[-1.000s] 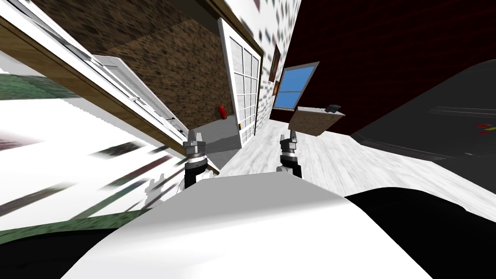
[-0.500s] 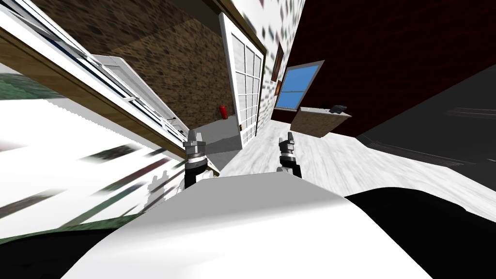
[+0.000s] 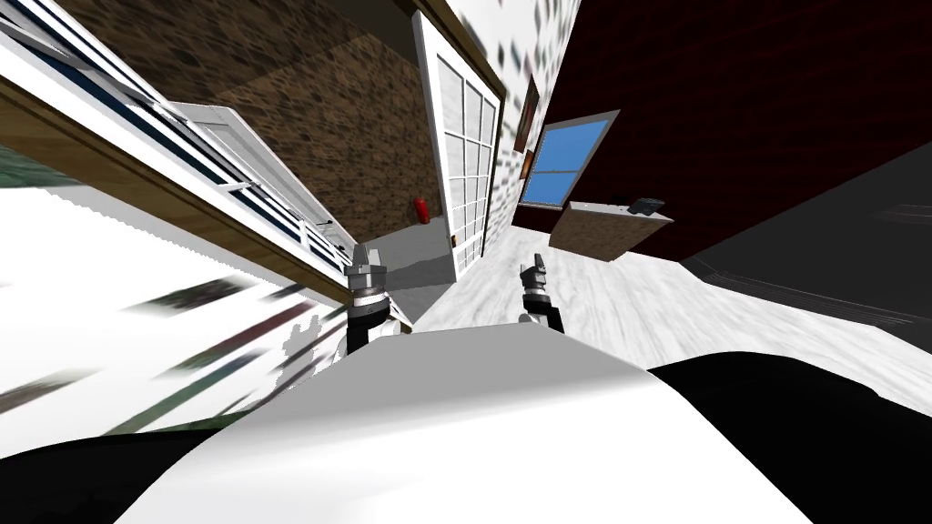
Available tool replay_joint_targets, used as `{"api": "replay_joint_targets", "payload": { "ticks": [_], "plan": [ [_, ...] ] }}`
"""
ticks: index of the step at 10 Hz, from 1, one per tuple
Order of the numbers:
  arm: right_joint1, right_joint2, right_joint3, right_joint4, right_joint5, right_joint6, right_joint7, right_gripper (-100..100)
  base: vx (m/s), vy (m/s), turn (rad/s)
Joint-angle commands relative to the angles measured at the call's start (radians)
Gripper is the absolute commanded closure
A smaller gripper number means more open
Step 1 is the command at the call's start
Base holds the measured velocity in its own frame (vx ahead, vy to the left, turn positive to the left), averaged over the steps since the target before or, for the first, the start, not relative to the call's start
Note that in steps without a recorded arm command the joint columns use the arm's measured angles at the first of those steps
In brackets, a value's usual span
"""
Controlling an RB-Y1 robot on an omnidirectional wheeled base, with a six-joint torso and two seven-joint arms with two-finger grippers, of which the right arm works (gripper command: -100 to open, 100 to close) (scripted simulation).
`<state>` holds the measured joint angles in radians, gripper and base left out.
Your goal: Push the door open
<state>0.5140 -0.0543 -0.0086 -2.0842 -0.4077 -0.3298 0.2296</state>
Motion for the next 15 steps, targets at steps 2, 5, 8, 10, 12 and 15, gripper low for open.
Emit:
{"api": "replay_joint_targets", "payload": {
  "ticks": [2, 5, 8, 10, 12, 15],
  "plan": [
    [0.002, -0.014, -0.006, 0.029, -0.071, 0.051, 0.023, -100, 0.092, -0.004, 0.056],
    [-0.001, -0.022, -0.008, 0.067, -0.147, 0.105, 0.054, -100, 0.099, -0.001, 0.042],
    [-0.005, -0.028, -0.009, 0.108, -0.231, 0.166, 0.088, -100, 0.097, -0.008, 0.055],
    [-0.007, -0.033, -0.01, 0.136, -0.287, 0.206, 0.111, -100, 0.1, -0.009, 0.049],
    [-0.01, -0.037, -0.011, 0.164, -0.343, 0.246, 0.134, -100, 0.097, -0.012, 0.052],
    [-0.014, -0.041, -0.013, 0.208, -0.432, 0.31, 0.171, -100, 0.105, -0.007, 0.052]
  ]
}}
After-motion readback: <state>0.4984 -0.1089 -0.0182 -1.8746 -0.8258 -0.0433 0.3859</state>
